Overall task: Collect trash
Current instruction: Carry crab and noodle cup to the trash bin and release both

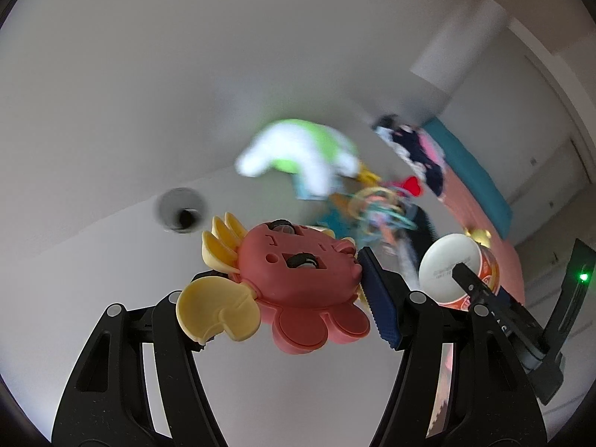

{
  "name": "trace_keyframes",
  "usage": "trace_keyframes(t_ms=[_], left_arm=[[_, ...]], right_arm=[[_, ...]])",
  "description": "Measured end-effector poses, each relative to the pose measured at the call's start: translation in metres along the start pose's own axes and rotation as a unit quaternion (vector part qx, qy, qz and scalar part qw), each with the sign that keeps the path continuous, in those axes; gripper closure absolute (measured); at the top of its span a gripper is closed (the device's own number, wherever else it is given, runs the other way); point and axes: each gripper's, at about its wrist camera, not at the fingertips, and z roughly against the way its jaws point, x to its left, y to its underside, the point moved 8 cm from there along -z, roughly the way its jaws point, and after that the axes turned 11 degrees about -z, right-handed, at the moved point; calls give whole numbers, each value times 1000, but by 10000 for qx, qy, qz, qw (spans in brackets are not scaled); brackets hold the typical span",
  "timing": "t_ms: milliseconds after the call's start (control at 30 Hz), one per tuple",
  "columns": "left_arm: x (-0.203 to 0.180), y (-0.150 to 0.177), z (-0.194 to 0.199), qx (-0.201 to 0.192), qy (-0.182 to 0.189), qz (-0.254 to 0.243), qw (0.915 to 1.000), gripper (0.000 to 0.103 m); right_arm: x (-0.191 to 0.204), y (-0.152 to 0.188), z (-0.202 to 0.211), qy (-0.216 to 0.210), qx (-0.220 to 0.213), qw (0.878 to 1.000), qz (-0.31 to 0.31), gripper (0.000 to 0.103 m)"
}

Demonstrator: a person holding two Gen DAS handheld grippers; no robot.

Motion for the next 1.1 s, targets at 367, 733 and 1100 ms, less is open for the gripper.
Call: trace_keyframes(t_ms=[367, 733, 1100], left_arm=[[-169, 28, -67, 398, 531, -1102, 9917, 39], [-323, 79, -120, 891, 1033, -2036, 9695, 39], [-422, 154, -210, 1690, 1052, -3101, 9296, 39]], right_arm=[[-171, 7, 26, 704, -86, 9941, -815, 37], [-305, 30, 29, 1122, 94, 9802, -1631, 38], [-405, 87, -22, 1535, 749, 9568, -2352, 37]])
